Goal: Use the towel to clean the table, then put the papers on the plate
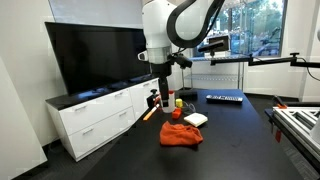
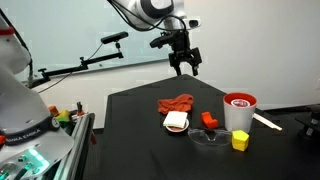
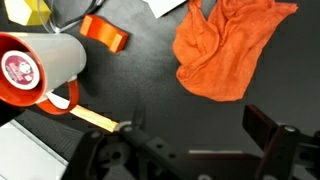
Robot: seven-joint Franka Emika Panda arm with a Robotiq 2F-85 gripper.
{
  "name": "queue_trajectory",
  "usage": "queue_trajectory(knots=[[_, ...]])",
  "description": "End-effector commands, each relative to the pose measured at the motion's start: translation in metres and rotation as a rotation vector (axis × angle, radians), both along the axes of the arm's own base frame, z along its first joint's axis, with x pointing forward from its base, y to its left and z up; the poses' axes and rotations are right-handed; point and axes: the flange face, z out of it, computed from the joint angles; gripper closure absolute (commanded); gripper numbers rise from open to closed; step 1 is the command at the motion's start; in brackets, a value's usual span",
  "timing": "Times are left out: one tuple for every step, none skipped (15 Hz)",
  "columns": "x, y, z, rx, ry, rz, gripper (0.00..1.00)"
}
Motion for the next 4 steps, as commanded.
queue_trajectory(knots=[[0.0072, 0.0017, 0.0097, -0.005, -0.001, -0.01, 0.0], [0.0076, 0.0016, 0.01, -0.005, -0.002, -0.01, 0.0], [0.0082, 0.0015, 0.01, -0.007, -0.002, -0.011, 0.0], [0.0088, 0.0015, 0.0101, -0.007, -0.001, -0.01, 0.0]])
